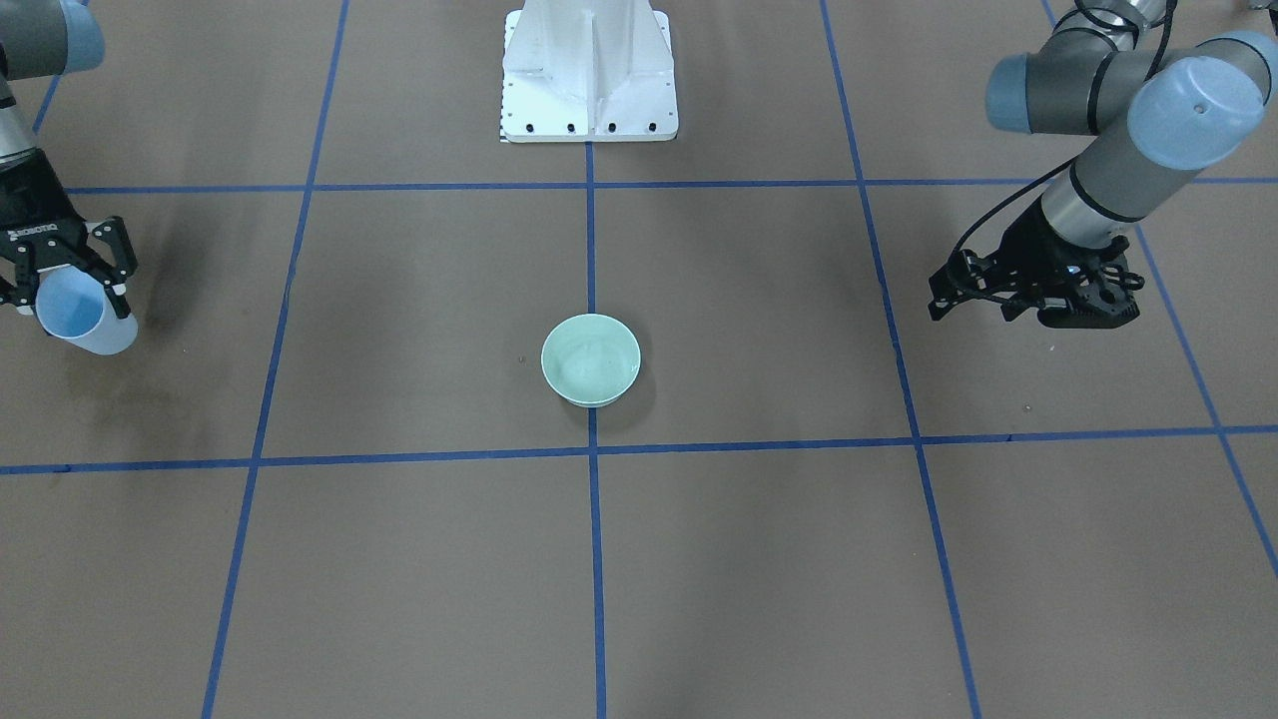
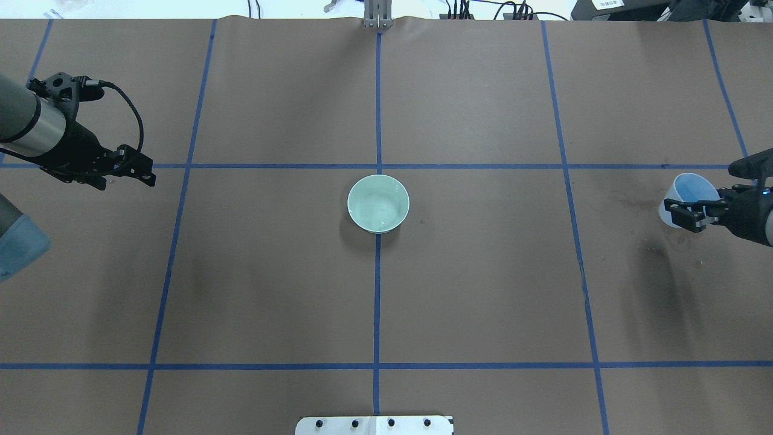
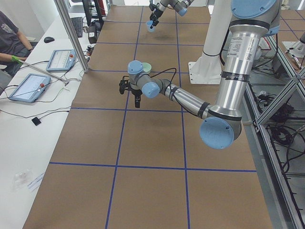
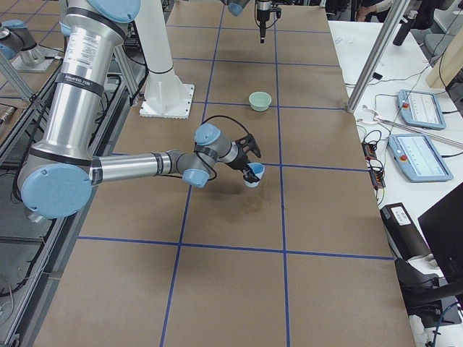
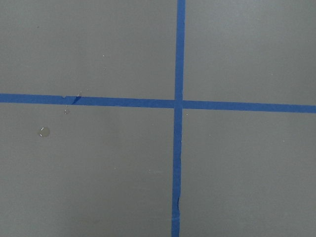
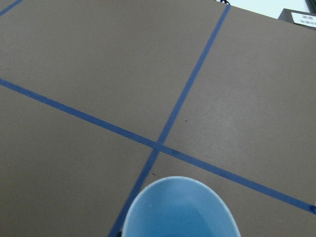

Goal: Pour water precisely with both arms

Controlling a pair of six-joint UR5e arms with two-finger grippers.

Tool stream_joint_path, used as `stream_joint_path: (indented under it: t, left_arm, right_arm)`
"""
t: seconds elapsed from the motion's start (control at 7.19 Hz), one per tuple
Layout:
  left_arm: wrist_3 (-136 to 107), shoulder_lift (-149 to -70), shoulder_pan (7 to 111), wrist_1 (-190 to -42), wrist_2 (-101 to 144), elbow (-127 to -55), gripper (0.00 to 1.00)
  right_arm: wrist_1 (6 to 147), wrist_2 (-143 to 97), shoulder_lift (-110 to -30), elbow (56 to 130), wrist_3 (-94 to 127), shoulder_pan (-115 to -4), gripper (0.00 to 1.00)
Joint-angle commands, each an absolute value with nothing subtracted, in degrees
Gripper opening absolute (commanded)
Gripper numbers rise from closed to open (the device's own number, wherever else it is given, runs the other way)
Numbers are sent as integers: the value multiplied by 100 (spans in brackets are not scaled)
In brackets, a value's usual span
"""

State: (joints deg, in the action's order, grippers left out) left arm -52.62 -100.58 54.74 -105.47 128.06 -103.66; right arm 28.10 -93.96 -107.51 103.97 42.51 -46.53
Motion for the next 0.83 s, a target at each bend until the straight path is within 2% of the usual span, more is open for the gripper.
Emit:
stream_joint_path:
  t: [0.0, 0.14, 0.28, 0.42, 0.56, 0.7]
  left_arm:
    - [-5589, -10072, 5458, -10538, 12806, -10493, 100]
    - [-5599, -10064, 5458, -10521, 12806, -10546, 100]
    - [-5599, -10055, 5458, -10521, 12806, -10547, 100]
    - [-5599, -10063, 5458, -10521, 12806, -10547, 100]
    - [-5599, -10063, 5458, -10521, 12806, -10547, 100]
    - [-5607, -10063, 5458, -10521, 12806, -10556, 100]
  right_arm:
    - [2128, -9431, -10802, 9714, 4933, -4781, 41]
    - [2118, -9422, -10741, 9616, 5592, -4773, 40]
    - [2118, -9370, -10679, 9615, 5677, -4764, 44]
    - [2170, -9291, -10592, 9589, 5678, -4764, 50]
    - [2206, -9168, -10460, 9458, 5678, -4720, 64]
    - [2206, -9167, -10372, 9327, 5678, -4711, 66]
